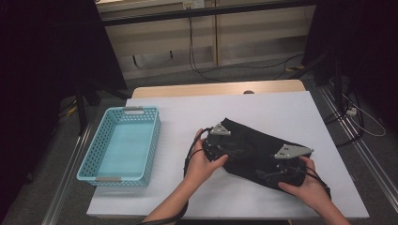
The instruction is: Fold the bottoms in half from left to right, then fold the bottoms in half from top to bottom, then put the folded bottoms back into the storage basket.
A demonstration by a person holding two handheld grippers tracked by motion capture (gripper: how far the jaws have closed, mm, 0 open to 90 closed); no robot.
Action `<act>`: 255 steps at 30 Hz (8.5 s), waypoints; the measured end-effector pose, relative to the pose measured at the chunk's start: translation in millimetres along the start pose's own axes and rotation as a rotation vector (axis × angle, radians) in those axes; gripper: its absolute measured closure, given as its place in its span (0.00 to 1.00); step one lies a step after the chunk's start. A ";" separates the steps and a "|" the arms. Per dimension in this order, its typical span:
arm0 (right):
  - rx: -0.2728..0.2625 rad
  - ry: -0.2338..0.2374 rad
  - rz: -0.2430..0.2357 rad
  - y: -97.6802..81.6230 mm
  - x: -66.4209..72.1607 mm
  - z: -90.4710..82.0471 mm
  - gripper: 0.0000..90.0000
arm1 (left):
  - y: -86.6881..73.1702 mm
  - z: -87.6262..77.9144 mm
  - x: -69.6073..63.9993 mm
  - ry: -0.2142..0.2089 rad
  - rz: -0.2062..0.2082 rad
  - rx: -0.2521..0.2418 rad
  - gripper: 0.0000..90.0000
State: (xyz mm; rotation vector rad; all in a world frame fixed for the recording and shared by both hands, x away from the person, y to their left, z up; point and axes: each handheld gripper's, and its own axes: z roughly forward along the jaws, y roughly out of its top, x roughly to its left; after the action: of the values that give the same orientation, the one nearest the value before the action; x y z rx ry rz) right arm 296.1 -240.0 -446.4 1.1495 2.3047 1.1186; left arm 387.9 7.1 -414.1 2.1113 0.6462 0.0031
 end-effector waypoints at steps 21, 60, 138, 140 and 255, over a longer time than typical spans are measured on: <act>0.040 0.005 -0.035 18.3 -2.0 28.9 0.98 | -13.7 -46.0 46.0 0.160 -0.092 -0.016 0.20; 0.060 -0.075 -0.002 -39.6 -14.0 -66.0 0.98 | -23.0 -24.7 45.6 0.138 -0.108 0.032 0.18; -0.044 -0.247 0.176 -3.4 -66.3 -35.4 0.31 | -32.1 -28.5 55.3 0.031 -0.193 0.097 0.95; -0.052 -0.242 0.179 -0.9 -64.9 -33.8 0.30 | -34.1 -33.8 62.2 0.036 -0.196 0.090 0.95; 0.004 -0.167 0.144 12.6 -15.8 17.2 0.21 | -27.2 -13.7 60.6 0.496 -0.401 0.220 0.49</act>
State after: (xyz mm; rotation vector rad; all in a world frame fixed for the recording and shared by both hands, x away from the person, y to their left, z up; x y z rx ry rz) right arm 322.5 -239.3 -448.4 1.3733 2.1275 1.0249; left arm 424.9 57.2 -441.0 2.1638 1.4128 0.2485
